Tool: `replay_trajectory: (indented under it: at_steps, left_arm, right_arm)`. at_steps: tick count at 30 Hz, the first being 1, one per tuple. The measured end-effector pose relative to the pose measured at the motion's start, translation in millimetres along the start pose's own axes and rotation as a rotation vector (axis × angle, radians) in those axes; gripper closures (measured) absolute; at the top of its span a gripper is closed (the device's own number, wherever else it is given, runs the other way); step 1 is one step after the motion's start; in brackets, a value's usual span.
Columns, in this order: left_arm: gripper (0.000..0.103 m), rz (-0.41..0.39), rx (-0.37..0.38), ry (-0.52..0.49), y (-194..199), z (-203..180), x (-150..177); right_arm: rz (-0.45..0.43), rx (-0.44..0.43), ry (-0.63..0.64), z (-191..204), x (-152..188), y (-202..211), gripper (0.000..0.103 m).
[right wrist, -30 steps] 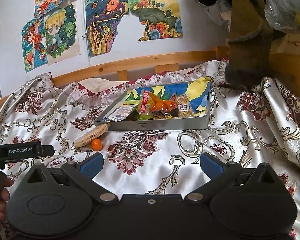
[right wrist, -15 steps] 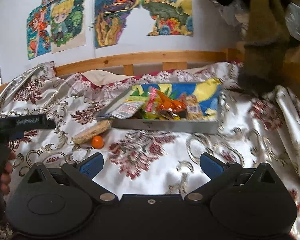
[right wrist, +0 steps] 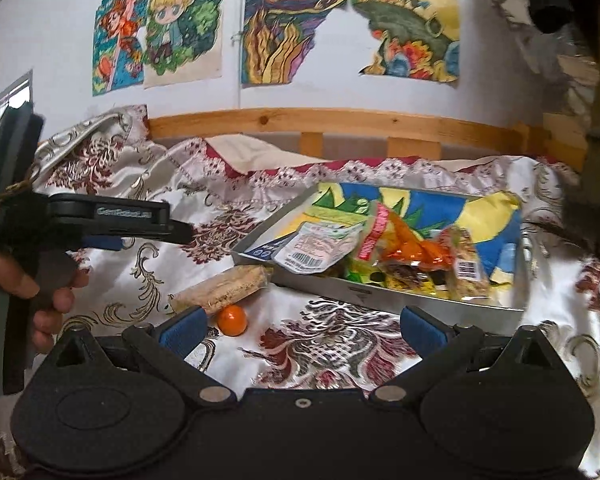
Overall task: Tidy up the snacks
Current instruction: 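Lower the left tool onto the clear rice-crispy bar packet and grasp it while the right tool approaches the mandarin, then grasp the mandarin orange with the right tool while the left tool holds the rice-crispy bar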
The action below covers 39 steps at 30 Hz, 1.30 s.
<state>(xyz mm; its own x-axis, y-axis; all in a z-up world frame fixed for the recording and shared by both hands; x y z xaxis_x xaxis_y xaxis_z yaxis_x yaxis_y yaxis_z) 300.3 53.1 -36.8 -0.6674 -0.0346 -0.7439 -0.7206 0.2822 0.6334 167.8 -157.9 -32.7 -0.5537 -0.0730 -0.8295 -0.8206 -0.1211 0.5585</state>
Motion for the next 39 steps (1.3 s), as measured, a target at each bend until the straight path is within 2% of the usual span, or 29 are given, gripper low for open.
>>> replay_trajectory:
  at_steps: [6, 16, 20, 22, 24, 26, 29, 34, 38, 39]
  left_arm:
    - [0.0, 0.022, 0.025, -0.033, -22, 6, 0]
    - [0.001, 0.125, 0.058, -0.143, -56, 10, 7]
    - [0.001, 0.145, 0.126, -0.091, -64, 16, 8]
    - [0.001, 0.172, 0.199, -0.011, -67, 23, 7]
    - [0.001, 0.186, 0.249, 0.046, -69, 27, 5]
    - [0.001, 0.211, 0.268, 0.041, -73, 26, 5]
    - [0.001, 0.225, 0.257, -0.004, -75, 22, 7]
    - [0.001, 0.221, 0.234, -0.033, -78, 18, 9]
    - [0.003, 0.222, 0.21, -0.084, -81, 11, 12]
    - [0.007, 0.222, 0.2, -0.096, -81, 10, 13]
  right_arm:
    - [0.03, -0.009, 0.029, 8, 0, -29, 0.001]
    - [0.114, -0.054, 0.094, 25, 1, -79, 0.001]
    - [0.147, -0.057, 0.148, 35, 1, -98, 0.001]
    - [0.146, -0.064, 0.158, 37, 0, -104, 0.005]
    - [0.151, -0.082, 0.166, 39, -3, -111, 0.013]
    - [0.158, -0.082, 0.17, 40, -4, -118, 0.017]
    - [0.166, -0.094, 0.179, 43, -5, -125, 0.019]
    - [0.19, -0.107, 0.213, 50, -3, -137, 0.028]
    - [0.191, -0.113, 0.232, 54, -4, -142, 0.039]
    - [0.193, -0.116, 0.237, 55, -4, -143, 0.044]
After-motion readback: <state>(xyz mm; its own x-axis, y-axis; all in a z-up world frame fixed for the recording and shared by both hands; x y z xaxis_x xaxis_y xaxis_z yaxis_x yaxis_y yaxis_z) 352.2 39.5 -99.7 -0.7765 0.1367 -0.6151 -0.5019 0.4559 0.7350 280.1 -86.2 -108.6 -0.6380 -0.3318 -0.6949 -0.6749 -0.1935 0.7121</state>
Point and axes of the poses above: each gripper's, at about its wrist camera, not at the fingertips, and y roughly against the way its jaws point, z to its left, x to its underside, the point moved 1 cm from there along -y, roughly the way its jaws point, and after that the axes turned 7 degrees about z, right-handed, at the moved point
